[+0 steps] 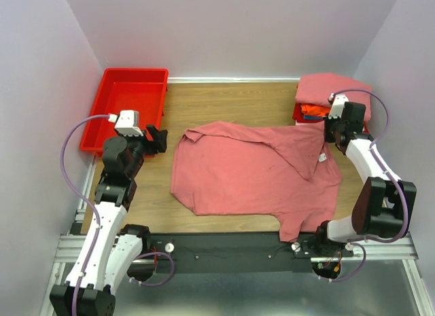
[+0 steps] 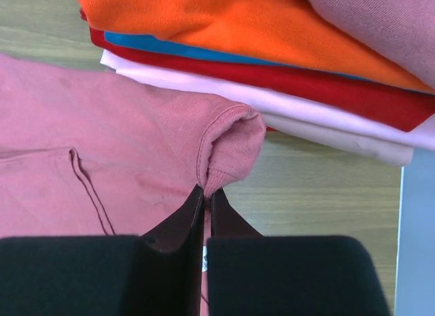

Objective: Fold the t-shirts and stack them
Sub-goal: Fold the tshirt

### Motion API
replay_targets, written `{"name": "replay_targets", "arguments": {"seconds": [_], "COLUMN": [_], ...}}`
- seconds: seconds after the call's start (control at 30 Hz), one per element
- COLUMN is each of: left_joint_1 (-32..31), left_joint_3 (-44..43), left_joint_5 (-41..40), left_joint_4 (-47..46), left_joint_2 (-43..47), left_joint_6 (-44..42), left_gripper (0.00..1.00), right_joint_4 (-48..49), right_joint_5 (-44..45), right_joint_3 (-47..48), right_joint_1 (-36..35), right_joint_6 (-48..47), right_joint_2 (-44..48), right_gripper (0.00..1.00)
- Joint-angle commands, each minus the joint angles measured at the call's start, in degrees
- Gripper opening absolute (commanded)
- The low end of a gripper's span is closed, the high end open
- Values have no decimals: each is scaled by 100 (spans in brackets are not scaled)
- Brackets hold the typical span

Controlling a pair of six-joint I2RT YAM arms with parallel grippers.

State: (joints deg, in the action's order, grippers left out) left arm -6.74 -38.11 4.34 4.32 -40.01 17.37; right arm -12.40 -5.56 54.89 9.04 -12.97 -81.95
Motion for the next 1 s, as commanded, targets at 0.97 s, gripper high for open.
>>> {"name": "replay_targets", "arguments": {"seconds": [0.97], "left_joint_1": [-1409], "left_joint_3": [-3528], "left_joint_5": [-1462], "left_joint_4": [1554], "left_joint_2": [-6361], "left_joint_6": [-1341], "left_gripper": [57], "right_joint_4": [-104], "right_joint_5": [-173], "right_joint_3": [-31], "right_joint_1": [54], "right_joint_6": [190], "right_joint_2": [-137], "right_gripper": [10]}}
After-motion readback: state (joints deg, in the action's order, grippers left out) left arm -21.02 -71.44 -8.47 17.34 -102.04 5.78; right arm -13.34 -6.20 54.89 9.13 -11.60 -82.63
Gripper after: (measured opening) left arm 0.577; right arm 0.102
